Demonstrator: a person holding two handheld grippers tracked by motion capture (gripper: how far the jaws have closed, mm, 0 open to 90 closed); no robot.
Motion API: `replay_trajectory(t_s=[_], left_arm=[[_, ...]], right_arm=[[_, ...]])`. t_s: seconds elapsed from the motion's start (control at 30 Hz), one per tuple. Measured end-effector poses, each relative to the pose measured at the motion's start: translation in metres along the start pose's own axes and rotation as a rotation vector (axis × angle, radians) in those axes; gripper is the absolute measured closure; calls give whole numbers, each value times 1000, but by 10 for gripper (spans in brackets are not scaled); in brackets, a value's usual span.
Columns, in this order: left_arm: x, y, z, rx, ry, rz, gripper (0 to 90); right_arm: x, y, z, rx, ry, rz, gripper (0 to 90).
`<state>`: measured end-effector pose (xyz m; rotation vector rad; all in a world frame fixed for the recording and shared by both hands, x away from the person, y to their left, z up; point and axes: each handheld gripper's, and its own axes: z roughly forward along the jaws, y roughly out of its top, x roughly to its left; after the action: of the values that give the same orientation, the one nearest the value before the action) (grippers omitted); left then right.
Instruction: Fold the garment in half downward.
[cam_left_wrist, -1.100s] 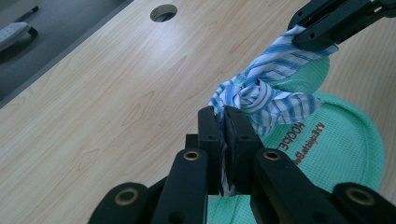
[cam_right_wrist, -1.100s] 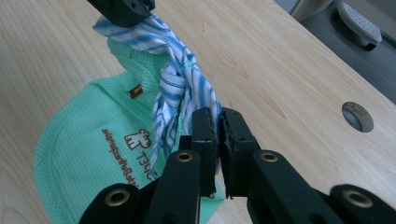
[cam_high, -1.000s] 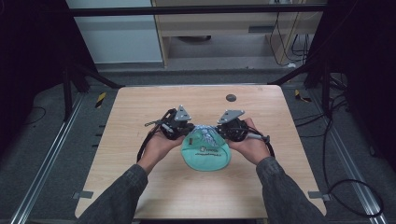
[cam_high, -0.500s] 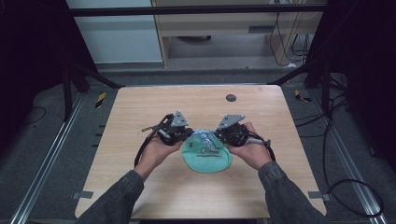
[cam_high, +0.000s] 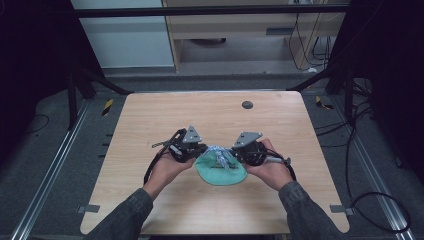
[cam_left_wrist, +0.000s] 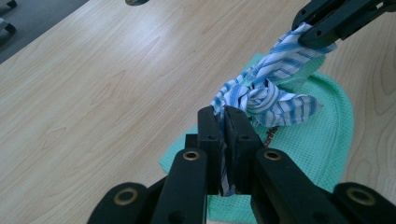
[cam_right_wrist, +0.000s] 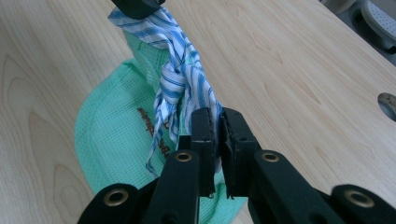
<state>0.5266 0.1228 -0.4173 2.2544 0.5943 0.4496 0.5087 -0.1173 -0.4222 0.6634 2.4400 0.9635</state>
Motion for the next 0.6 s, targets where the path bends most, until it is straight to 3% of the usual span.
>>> replay_trajectory(t_s=[0.6], left_arm=[[-10, -20, 1, -7, -37, -14, 856]], right_arm=[[13, -10, 0, 13, 29, -21, 841]])
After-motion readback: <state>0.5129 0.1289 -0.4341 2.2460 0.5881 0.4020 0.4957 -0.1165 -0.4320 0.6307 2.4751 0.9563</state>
